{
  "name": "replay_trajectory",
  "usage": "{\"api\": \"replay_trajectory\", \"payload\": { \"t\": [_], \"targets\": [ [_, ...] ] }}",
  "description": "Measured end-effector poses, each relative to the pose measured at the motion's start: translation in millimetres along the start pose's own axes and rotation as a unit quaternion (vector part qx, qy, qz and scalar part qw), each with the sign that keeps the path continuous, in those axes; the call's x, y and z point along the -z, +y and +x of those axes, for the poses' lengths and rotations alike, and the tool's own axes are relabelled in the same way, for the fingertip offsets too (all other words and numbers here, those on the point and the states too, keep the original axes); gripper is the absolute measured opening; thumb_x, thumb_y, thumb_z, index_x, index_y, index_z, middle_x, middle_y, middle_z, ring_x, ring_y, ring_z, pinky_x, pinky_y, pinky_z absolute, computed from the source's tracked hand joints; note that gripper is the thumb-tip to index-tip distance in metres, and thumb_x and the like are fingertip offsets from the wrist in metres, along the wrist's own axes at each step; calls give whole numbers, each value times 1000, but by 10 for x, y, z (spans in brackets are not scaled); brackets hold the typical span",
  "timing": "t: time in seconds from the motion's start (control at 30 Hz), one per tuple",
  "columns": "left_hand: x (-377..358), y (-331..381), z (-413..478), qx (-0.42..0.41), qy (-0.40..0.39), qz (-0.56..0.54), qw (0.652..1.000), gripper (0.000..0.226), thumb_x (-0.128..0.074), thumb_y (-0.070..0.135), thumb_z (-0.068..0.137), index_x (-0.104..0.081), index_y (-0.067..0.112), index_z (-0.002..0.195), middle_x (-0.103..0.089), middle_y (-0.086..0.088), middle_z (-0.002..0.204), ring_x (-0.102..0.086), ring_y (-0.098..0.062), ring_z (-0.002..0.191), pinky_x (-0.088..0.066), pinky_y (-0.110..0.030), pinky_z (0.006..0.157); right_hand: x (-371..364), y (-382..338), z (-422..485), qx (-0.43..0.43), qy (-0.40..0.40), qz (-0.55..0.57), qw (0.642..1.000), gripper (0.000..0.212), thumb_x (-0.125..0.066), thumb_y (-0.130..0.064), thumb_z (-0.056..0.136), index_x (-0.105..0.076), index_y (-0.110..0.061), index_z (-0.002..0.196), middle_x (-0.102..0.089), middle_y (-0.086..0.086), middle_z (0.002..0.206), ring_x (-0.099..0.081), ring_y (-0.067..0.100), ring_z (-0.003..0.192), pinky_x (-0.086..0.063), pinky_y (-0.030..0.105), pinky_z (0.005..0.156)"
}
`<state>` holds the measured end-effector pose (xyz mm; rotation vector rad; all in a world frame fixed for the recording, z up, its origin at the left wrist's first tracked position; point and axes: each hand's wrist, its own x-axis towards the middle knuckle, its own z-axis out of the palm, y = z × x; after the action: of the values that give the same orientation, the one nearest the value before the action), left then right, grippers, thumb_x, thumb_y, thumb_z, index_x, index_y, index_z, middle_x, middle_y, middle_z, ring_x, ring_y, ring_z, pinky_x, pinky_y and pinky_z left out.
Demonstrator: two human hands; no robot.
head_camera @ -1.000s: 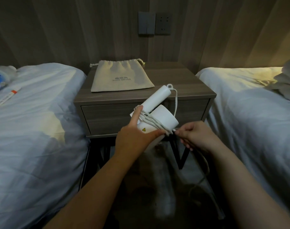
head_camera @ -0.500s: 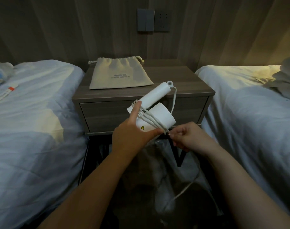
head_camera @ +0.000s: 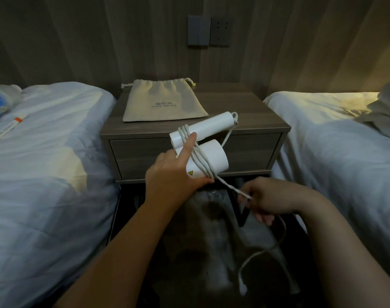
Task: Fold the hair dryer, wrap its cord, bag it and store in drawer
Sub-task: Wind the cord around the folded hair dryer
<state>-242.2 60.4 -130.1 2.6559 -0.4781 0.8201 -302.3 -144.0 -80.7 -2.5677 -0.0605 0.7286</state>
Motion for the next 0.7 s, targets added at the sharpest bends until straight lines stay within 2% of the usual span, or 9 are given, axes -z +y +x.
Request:
{"api": "replay_trajectory", "payload": {
  "t": [0.1,0.17,0.27,0.37,0.47,0.5,0.6,0.7],
  "targets": [
    [-24,17,-25,4,-20,-13,1000,105,-59,77,56,-22,34,145,-64,-10,95,-61,-24,81,-51,-34,62,-3,-35,-66,21,-26,-69,997,43,-46,-3,87,-53,-29,121,-60,-7,72,-54,3,51,-43,15,51],
    [-28,10,-26,5,-27,-8,1000,105,-60,77,56,-23,35,144,-64,-10,94,-60,-24,80,-51,-34,61,2,-72,-81,62,12,-89,994,44,-48,-4,87,-55,-30,121,-54,-15,79,-54,2,65,-41,13,57],
    [-45,-45,-20,-31,-45,21,998,103,-54,80,56,-24,35,144,-65,-8,94,-60,-23,80,-49,-33,61,12,-109,-58,111,113,-82,984,33,-51,-10,87,-66,-28,110,-64,-11,90,-58,6,82,-48,23,73],
    [-65,-44,-17,-70,-127,15,989,104,-53,81,58,-10,42,145,-64,-6,103,-59,-22,89,-53,-34,71,9,-120,-18,131,228,-66,963,25,-56,-11,88,-71,-25,102,-59,-18,75,-55,-2,73,-45,21,71],
    [-87,5,-22,-105,-209,-8,972,105,-57,79,60,-1,47,142,-60,-3,114,-56,-18,97,-51,-34,80,-2,-141,-4,137,327,-63,933,12,-71,-22,79,-70,-21,91,-65,-10,82,-61,9,83,-43,23,71],
    [-90,10,-26,-116,-229,-17,966,105,-58,78,60,0,48,142,-59,-2,116,-55,-17,99,-49,-34,82,-1,-142,-4,121,346,-75,927,17,-75,-29,74,-67,-22,87,-62,-10,78,-59,11,81,-42,25,67],
    [-99,-13,-44,-147,-252,-21,956,104,-57,80,59,1,51,141,-58,1,117,-55,-17,101,-48,-35,84,7,-139,-6,59,351,-125,926,39,-78,-50,62,-47,-26,61,-47,-11,60,-49,10,61,-32,24,50],
    [-107,-22,-58,-164,-251,-14,954,104,-56,80,59,5,53,140,-58,2,114,-54,-15,101,-47,-33,83,10,-134,0,29,337,-139,931,50,-77,-56,60,-37,-27,52,-44,-9,54,-41,5,54,-26,24,46]
  ]
}}
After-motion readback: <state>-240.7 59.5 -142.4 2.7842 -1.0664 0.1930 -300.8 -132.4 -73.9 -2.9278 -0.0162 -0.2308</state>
